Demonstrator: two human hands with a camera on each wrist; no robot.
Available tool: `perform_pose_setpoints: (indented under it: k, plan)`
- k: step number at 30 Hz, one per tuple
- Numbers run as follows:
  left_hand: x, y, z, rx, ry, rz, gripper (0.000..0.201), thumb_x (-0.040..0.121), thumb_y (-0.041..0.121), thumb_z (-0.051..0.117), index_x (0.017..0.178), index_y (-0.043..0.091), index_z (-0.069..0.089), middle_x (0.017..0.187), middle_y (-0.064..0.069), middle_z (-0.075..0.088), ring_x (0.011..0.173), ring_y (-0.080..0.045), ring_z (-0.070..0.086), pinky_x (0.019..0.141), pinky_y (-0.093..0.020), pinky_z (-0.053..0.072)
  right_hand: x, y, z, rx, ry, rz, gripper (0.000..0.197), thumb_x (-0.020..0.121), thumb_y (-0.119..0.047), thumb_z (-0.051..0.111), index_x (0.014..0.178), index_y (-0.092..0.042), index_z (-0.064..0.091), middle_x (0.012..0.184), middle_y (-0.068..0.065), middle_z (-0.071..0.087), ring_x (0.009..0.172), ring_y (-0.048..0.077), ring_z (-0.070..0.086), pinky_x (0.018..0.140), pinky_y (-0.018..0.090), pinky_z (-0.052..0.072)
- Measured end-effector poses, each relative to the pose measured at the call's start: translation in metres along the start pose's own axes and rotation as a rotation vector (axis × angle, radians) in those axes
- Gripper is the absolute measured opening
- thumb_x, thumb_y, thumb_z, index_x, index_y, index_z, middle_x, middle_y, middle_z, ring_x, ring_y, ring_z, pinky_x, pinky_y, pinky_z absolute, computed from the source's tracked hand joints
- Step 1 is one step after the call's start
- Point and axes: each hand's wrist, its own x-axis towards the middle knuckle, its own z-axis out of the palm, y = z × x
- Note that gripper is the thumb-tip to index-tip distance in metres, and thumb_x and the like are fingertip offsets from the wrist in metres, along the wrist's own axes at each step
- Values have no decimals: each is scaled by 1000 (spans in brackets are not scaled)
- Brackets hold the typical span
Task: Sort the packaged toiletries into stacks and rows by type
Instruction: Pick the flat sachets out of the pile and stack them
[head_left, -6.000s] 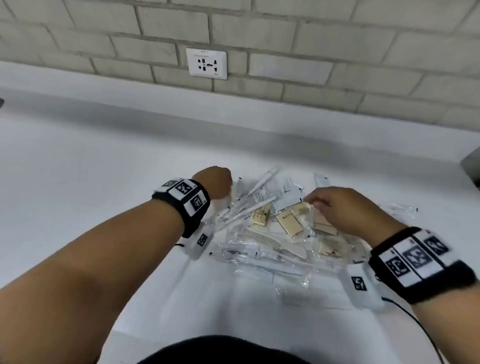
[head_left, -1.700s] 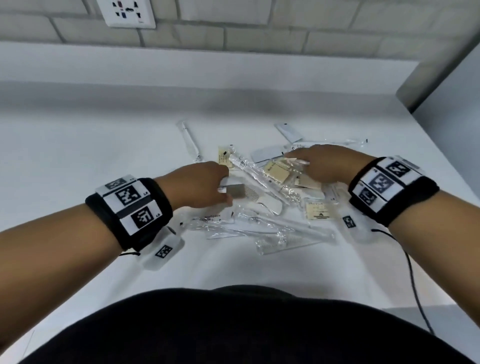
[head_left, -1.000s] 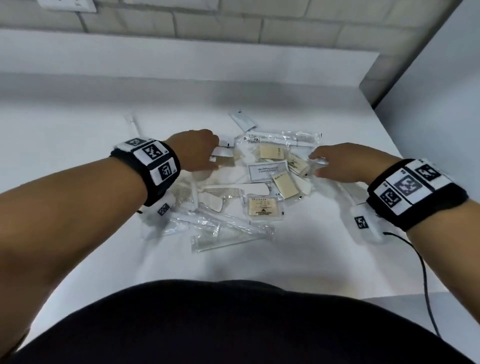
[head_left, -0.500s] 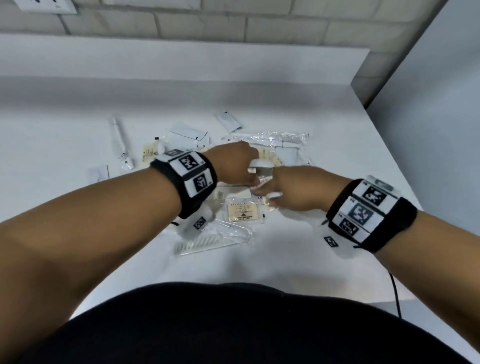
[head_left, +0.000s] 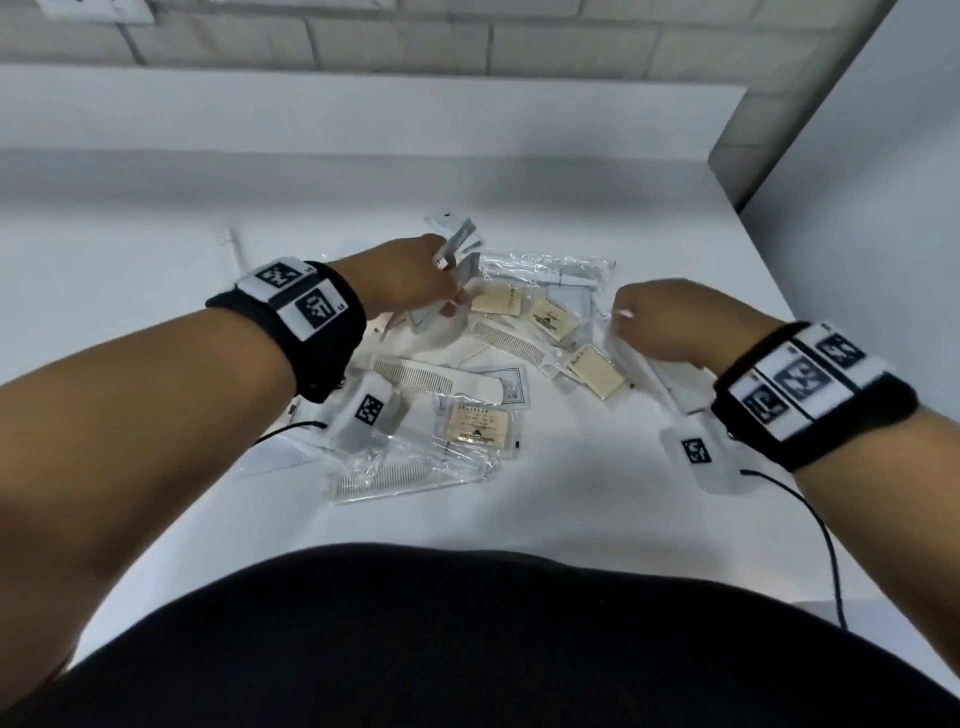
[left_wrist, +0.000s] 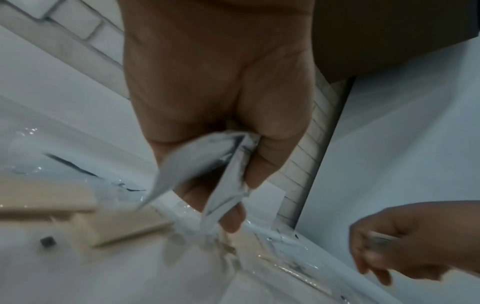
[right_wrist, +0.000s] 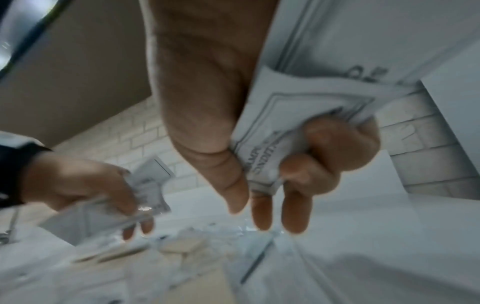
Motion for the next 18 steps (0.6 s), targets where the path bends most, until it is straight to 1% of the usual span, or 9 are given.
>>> perform_pose_setpoints:
  k: [2, 3, 5, 7, 9, 11, 13, 16, 18]
  plan:
    - [-8, 7, 3, -91, 12, 15, 25, 93, 31, 55, 113, 18, 48, 88, 6, 73, 81, -7, 67, 75, -29, 51, 20, -5, -1, 15, 33, 106, 34, 99, -36, 39, 101, -8, 59, 81, 2, 52, 73, 20, 49, 66, 26, 37]
    - [-11, 11, 7, -102, 5, 37, 26, 94, 29, 54, 115, 17, 46, 91, 3, 72, 79, -10, 67, 72, -30, 50, 29, -9, 1, 41, 29, 146, 39, 97, -41, 42, 95, -7, 60, 76, 2, 51, 71, 20, 50, 66, 26, 38]
    - [-15, 21, 17, 0, -47, 87, 28, 91, 20, 55, 118, 16, 49, 98, -3, 66, 76, -19, 62, 65, -32, 47, 47, -17, 5, 78, 28, 185, 46, 93, -51, 50, 82, -6, 58, 72, 2, 54, 69, 18, 54, 65, 28, 42]
    - [-15, 27, 31, 236, -125, 124, 24, 91, 20, 54, 115, 15, 54, 100, -5, 63, 75, -19, 57, 63, -31, 45, 58, -26, 5, 60, 39, 188, 50, 88, -55, 56, 83, -6, 57, 75, 4, 58, 74, 22, 58, 69, 31, 46]
    - [-16, 33, 48, 424, -186, 141, 27, 91, 37, 55, 108, 15, 57, 93, 0, 62, 74, -14, 55, 58, -25, 40, 65, -32, 2, 6, 36, 185, 54, 87, -53, 60, 102, -2, 61, 95, 9, 65, 94, 28, 62, 81, 35, 48]
    - [-15, 39, 63, 542, -195, 132, 35, 84, 41, 62, 108, 14, 57, 88, 4, 59, 76, -13, 54, 55, -21, 34, 67, -36, 0, -37, 9, 198, 55, 89, -49, 59, 115, 0, 60, 113, 13, 64, 109, 30, 60, 91, 37, 47]
    - [-14, 44, 72, 633, -170, 135, 37, 80, 38, 67, 105, 12, 60, 82, 5, 56, 71, -12, 52, 51, -22, 32, 69, -33, 1, -75, -21, 203, 46, 91, -39, 60, 114, 0, 62, 111, 11, 65, 107, 30, 61, 92, 37, 47]
    - [-12, 51, 74, 709, -217, 121, 32, 73, 36, 74, 96, 14, 66, 75, 5, 57, 62, -9, 49, 52, -23, 38, 71, -30, 6, -73, -9, 190, 25, 92, -18, 54, 106, 0, 65, 91, 9, 63, 89, 28, 62, 83, 33, 48]
    - [-12, 55, 76, 746, -265, 117, 36, 68, 38, 79, 94, 17, 65, 81, 4, 61, 68, -12, 55, 57, -25, 41, 68, -32, 8, 7, 20, 212, 26, 95, -24, 49, 96, -2, 62, 96, 10, 60, 94, 29, 60, 83, 34, 47]
